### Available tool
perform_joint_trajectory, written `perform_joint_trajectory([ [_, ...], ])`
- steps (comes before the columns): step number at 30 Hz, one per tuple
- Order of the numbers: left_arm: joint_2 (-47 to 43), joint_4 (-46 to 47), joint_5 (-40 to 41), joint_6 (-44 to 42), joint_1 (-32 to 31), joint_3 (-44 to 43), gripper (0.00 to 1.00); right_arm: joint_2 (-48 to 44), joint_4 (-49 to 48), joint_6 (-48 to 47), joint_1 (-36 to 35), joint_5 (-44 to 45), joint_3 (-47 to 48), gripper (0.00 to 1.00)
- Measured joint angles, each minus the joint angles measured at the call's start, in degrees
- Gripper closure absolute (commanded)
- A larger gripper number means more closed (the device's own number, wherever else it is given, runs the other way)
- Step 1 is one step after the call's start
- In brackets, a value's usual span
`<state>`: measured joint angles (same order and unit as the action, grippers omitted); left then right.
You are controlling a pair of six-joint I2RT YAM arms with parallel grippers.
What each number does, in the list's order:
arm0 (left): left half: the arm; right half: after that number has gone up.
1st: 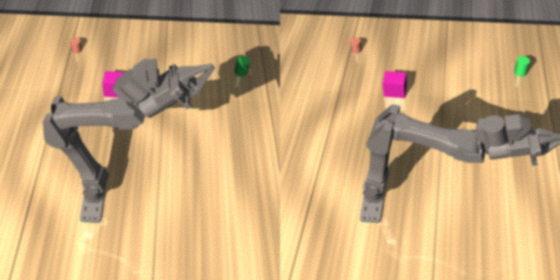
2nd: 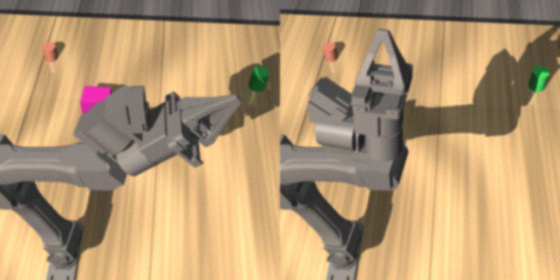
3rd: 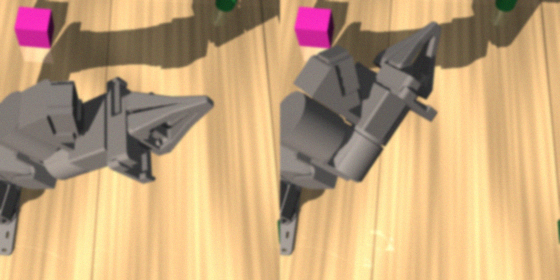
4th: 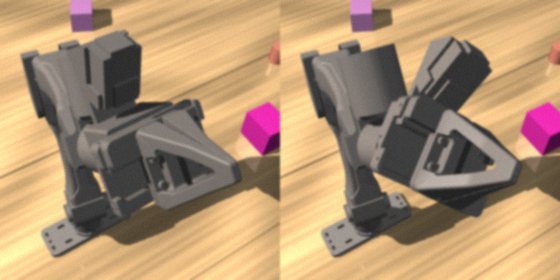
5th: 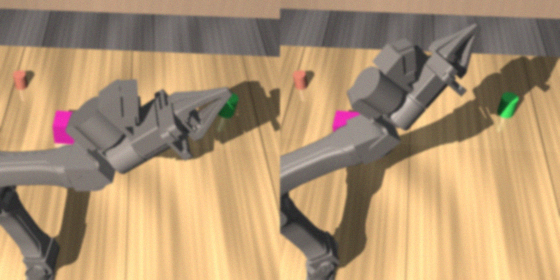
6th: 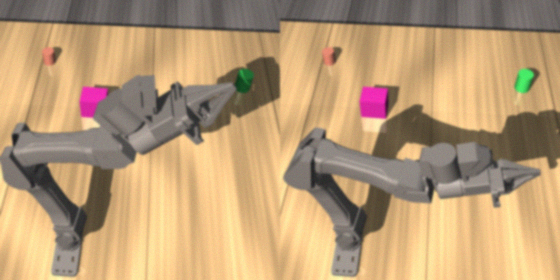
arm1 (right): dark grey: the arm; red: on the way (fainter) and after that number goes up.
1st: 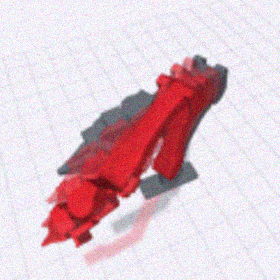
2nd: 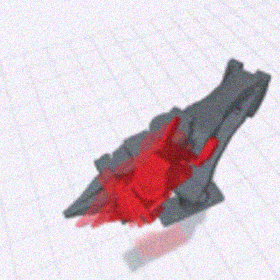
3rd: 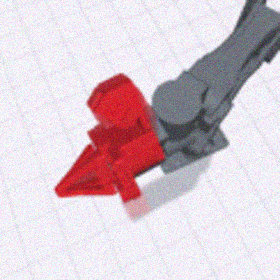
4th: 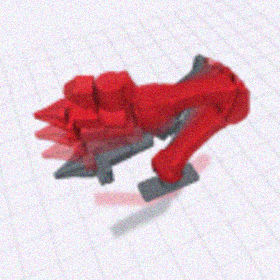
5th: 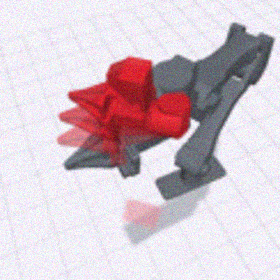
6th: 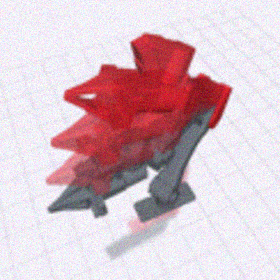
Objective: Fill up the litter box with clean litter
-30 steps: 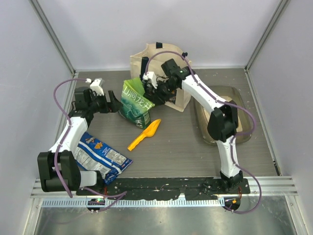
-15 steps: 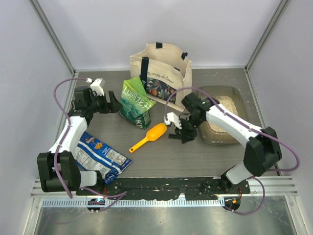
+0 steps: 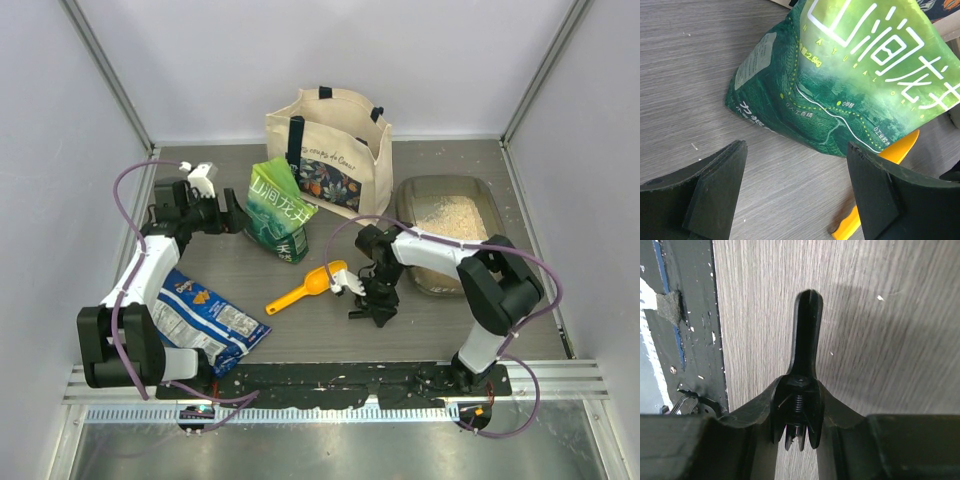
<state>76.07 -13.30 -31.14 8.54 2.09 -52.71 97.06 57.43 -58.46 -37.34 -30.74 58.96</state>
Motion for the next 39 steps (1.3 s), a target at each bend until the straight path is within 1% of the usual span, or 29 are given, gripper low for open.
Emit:
perform_joint_trajectory([
  [2,0.09,-0.37,-0.04,0.04,0.0,0.0,0.16,1.4,-0.57,0.11,-0.44,0.0,-0.42,0.57],
  [3,0.09,-0.48,-0.07,0.04,0.0,0.0,0.16,2.08,-0.74,0.11,-0.5,0.0,-0.48,0.37],
  [4,0.09,-0.59,-0.09,0.04,0.0,-0.02,0.16,2.49,-1.01,0.24,-0.5,0.02,-0.48,0.26],
  [5,0.09,-0.74,-0.13,0.04,0.0,0.0,0.16,2.97,-0.15,0.94,-0.48,-0.74,-0.28,0.24],
  [7,0.09,-0.87,-0.2,0.04,0.0,0.0,0.15,2.69,1.4,1.55,-0.15,-2.01,0.09,0.23],
  [9,0.09,-0.94,-0.42,0.0,0.0,0.0,0.12,2.67,1.57,1.99,0.31,-2.19,0.46,0.22],
  [11,0.09,-0.83,-1.33,-0.15,0.0,-0.02,0.08,2.69,0.63,2.95,1.84,-1.05,1.73,0.21],
  [13,0.09,-0.66,-2.82,-0.42,0.0,-0.26,0.07,3.06,1.2,4.37,4.11,-0.46,4.94,0.21],
  [15,0.13,-0.48,-4.59,-1.42,0.0,-1.2,0.07,4.15,2.14,7.1,7.19,-0.61,13.16,0.21],
  [18,1.25,-0.13,-6.29,-3.02,-0.09,-4.46,0.07,6.12,0.04,12.87,10.05,-2.43,27.26,0.21],
  [20,2.64,0.66,-7.04,-3.74,-0.11,-7.21,0.07,6.38,-4.87,20.06,11.15,-3.85,33.97,0.2],
  [22,3.3,1.51,-7.76,-4.09,-0.11,-8.37,0.07,6.38,-10.54,28.28,11.17,-4.42,37.22,0.18],
  [26,5.27,5.14,-8.66,-2.47,-0.15,-9.99,0.07,9.25,-21.18,44.78,10.47,-3.89,41.03,0.16],
  [28,8.72,6.91,-8.98,-0.5,-0.22,-13.2,0.1,12.39,-25.16,51.93,10.32,-3.8,42.49,0.16],
  [30,13.03,8.81,-8.98,1.64,-0.24,-17.18,0.15,15.06,-27.71,57.09,10.29,-3.74,42.73,0.16],
  [34,21.33,12.81,-8.59,9.27,-0.24,-24.92,0.23,18.71,-29.75,63.6,10.12,-3.34,41.92,0.16],
  [36,24.39,15.04,-8.79,13.7,-0.35,-26.93,0.23,18.8,-30.16,65.51,10.12,-3.28,40.68,0.15],
  [39,28.06,16.15,-9.09,17.29,-1.01,-29.33,0.27,18.8,-31.71,67.91,10.08,-3.78,39.43,0.14],
])
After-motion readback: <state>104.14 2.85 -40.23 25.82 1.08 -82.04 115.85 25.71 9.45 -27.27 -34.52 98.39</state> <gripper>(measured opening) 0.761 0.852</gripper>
